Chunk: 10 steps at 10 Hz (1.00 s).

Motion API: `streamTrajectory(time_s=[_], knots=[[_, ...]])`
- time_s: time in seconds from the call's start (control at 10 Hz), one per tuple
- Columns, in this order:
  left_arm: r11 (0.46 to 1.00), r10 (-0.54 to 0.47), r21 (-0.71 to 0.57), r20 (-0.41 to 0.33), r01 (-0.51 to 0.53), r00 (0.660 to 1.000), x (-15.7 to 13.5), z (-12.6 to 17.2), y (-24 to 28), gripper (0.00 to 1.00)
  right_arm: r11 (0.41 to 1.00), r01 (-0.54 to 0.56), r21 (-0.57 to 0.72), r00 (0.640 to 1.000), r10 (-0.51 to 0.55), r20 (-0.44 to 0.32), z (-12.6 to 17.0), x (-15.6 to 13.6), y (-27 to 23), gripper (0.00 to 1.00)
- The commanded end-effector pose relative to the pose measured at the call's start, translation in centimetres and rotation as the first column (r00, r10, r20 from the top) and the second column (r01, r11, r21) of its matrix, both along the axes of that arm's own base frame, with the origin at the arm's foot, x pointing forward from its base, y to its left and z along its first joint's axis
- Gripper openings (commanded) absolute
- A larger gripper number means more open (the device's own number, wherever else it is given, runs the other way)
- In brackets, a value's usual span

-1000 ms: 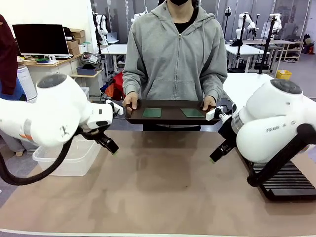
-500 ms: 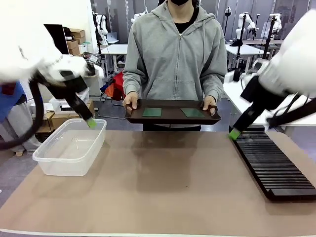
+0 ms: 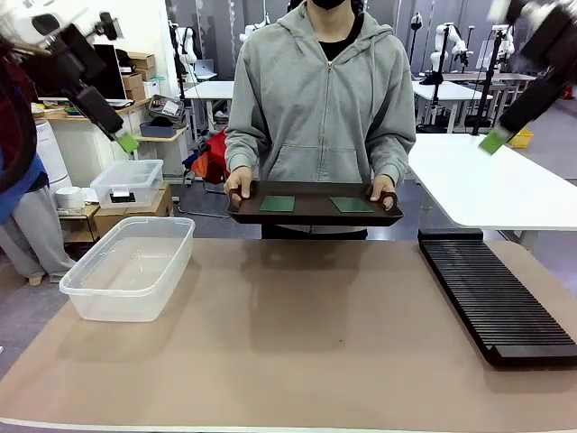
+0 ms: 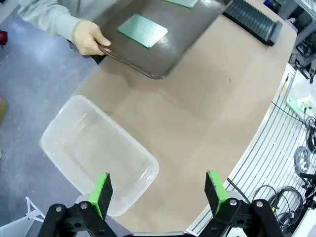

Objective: Sort PCBs into racks and boxes based on the side picked up.
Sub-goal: Pick up the Blank PCB handed by the Human.

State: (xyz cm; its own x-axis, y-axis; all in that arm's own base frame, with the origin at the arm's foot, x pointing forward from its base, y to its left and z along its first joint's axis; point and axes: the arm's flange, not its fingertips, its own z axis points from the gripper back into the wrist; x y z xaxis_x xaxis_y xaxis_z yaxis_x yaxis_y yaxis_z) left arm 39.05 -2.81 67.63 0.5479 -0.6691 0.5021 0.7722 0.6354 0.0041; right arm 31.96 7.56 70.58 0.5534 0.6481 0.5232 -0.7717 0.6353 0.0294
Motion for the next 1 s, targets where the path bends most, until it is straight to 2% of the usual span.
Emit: streamTrajectory(time_s=[0.0,0.1,0.2,0.8,0.9], knots=[[0.997,0.077,-0.013,0.062,-0.077,0.995,-0.1,-0.3,0.9,1.00,0.992,-0.026,0.124,0.999,0.022,0.035,0.5,0.2,-2.6,1.00],[0.988,0.150,0.018,0.157,-0.154,0.976,-1.0,-0.6,0.5,1.00,0.989,-0.026,0.149,0.998,0.018,0.056,-0.3,0.0,-2.5,1.00],[0.999,0.033,-0.004,0.027,-0.033,0.999,0.1,0.5,0.9,1.00,0.998,0.007,0.056,1.000,-0.008,0.025,1.3,-0.1,-1.9,1.00],[0.999,0.052,0.011,0.035,-0.052,0.998,-0.1,0.2,0.7,1.00,0.998,0.006,0.060,0.999,-0.008,0.035,1.4,0.0,-1.6,1.00],[1.000,-0.005,0.014,-0.009,0.005,1.000,-0.1,2.0,1.1,1.00,0.997,-0.061,0.048,0.998,0.060,0.012,3.4,-0.2,-2.1,1.00]])
